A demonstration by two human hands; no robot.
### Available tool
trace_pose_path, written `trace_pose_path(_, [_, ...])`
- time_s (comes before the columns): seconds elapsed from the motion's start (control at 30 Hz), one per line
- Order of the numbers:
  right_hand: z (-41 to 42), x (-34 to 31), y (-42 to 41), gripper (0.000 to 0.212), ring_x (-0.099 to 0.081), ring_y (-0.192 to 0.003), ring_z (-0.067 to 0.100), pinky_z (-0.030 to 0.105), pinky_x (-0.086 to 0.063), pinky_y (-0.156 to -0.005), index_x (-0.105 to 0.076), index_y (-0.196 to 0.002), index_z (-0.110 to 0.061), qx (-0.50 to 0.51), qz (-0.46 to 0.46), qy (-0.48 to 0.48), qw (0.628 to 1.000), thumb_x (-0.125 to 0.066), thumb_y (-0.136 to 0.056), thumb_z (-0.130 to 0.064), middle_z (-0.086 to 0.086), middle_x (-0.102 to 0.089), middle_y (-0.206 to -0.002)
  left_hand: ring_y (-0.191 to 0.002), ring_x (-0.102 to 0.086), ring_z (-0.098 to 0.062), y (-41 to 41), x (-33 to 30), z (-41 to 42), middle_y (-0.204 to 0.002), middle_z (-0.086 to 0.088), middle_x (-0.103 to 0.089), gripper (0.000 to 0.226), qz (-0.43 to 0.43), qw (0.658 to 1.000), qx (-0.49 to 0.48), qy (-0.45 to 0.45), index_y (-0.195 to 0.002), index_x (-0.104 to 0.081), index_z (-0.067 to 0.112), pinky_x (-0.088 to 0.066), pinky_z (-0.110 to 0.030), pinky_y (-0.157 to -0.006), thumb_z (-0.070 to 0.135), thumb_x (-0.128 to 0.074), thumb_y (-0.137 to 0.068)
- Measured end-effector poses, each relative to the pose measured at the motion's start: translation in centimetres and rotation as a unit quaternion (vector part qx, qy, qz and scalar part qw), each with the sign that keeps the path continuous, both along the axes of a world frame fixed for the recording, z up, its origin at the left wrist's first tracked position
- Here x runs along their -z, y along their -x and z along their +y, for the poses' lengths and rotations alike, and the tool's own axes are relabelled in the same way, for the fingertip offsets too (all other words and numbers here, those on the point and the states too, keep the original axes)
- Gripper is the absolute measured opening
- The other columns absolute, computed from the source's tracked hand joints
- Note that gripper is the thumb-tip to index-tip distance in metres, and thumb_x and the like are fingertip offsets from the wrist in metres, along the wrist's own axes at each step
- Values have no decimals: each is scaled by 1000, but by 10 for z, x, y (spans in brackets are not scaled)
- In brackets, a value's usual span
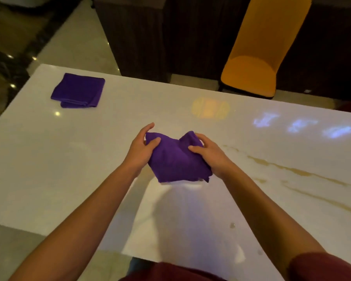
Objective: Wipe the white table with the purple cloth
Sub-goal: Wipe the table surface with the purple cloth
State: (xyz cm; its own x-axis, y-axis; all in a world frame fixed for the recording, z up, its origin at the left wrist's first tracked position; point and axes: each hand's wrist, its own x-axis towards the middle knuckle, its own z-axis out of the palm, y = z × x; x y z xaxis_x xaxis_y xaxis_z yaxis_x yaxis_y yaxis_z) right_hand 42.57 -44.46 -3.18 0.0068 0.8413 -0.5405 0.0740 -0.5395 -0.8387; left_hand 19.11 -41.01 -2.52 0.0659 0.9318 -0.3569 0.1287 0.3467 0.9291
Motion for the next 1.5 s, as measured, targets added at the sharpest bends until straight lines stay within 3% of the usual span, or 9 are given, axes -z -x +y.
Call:
trace_pose_path(0.1, [46,-3,-6,42,-71,-108,20,34,-61,-83,-61,-135,-45,-16,-56,-50,997,-70,-99,-25,-8,-71,-127,-110,-66,-11,1,9,24,-129,5,-62,51,22,999,-44,-18,-146,-48,44,-63,-27,-80,28,-66,-101])
trace_pose_path(0.2, [86,12,-7,53,-63,-123,27,38,-53,-99,-54,-149,-28,-26,-205,-74,976,-69,-99,-20,4,-63,-143,-110,-69,-27,9,39,40,-130,-9,-65,62,179,982,-66,5,-154,-38,33,-61,-46,-91,31,-67,-100])
trace_pose_path(0.33, [95,34,0,67,-44,-147,35,51,-41,-119,-39,-160,-22,-23,-459,-63,886,-66,-100,-33,9,-41,-165,-145,-44,-32,26,95,38,-158,-11,-45,66,423,903,-55,-41,-157,-36,15,-39,-48,-118,36,-62,-100])
trace_pose_path(0.5, [97,67,36,59,-15,-163,34,58,-18,-131,-39,-160,-29,-84,-505,-86,855,-54,-105,-44,6,-20,-176,-158,-13,-38,35,140,30,-170,-17,-22,63,550,833,13,-63,-160,-29,7,-10,-54,-129,38,-43,-106])
trace_pose_path(0.73, [123,121,86,70,-2,-165,35,62,0,-132,-25,-168,-26,-94,-560,-53,821,-30,-107,-60,10,-10,-179,-158,-14,-40,31,151,29,-169,-20,-21,64,583,809,27,-63,-159,-30,4,-13,-58,-127,39,-37,-105])
trace_pose_path(0.93, [190,135,100,77,-12,-164,37,64,-7,-131,-30,-167,-26,-131,-591,-128,786,-22,-102,-66,11,-19,-177,-158,-12,-41,32,157,32,-170,-19,-20,65,600,796,15,-79,-159,-30,4,-10,-58,-128,39,-38,-105])
trace_pose_path(1.1, [207,133,108,76,-8,-165,35,65,-7,-130,-26,-168,-31,-138,-561,-206,790,-31,-102,-67,6,-15,-178,-159,-10,-39,30,157,33,-171,-18,-16,67,606,791,15,-85,-161,-26,5,-10,-56,-128,42,-32,-105])
trace_pose_path(1.27, [134,140,81,72,-12,-165,35,67,-4,-130,-32,-166,-33,-192,-568,-215,771,-29,-104,-70,3,-25,-176,-159,-13,-38,32,156,34,-171,-17,-19,66,601,793,4,-98,-160,-28,8,-11,-54,-129,44,-30,-105])
trace_pose_path(1.5, [-32,144,-36,72,-5,-166,30,65,-5,-131,-26,-166,-38,-198,-577,-192,769,-25,-104,-75,0,-18,-178,-157,-14,-43,17,144,17,-167,-23,-26,59,588,801,5,-117,-152,-41,1,-11,-64,-125,33,-37,-102])
